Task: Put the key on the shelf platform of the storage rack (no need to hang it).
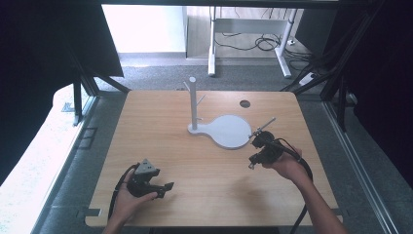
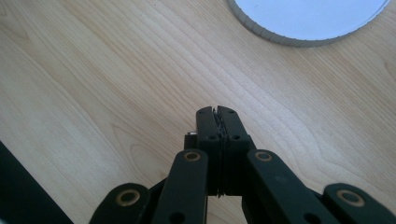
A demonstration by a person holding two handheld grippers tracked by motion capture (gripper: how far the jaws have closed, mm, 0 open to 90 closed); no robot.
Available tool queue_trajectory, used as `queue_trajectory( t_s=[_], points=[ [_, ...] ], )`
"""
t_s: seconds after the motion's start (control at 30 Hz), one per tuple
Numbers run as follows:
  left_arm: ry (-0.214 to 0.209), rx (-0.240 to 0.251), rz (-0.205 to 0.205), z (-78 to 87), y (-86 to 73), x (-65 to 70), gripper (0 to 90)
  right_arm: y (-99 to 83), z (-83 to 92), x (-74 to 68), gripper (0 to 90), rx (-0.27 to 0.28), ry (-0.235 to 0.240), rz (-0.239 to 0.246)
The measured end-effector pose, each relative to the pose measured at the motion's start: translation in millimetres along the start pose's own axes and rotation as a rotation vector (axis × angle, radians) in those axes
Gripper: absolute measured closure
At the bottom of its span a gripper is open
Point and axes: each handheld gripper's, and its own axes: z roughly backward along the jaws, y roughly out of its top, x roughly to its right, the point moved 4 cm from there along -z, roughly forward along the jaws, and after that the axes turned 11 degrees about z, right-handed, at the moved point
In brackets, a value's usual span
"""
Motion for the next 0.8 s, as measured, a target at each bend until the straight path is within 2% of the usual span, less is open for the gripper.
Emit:
queue_trajectory(
  t_s=[0.8],
  points=[
    [-0.003,-0.012,-0.008,-2.2,-0.7,1.8,22.1,15.6,-4.5,11.2,89.6,-0.009,-0.009,-0.001]
  ],
)
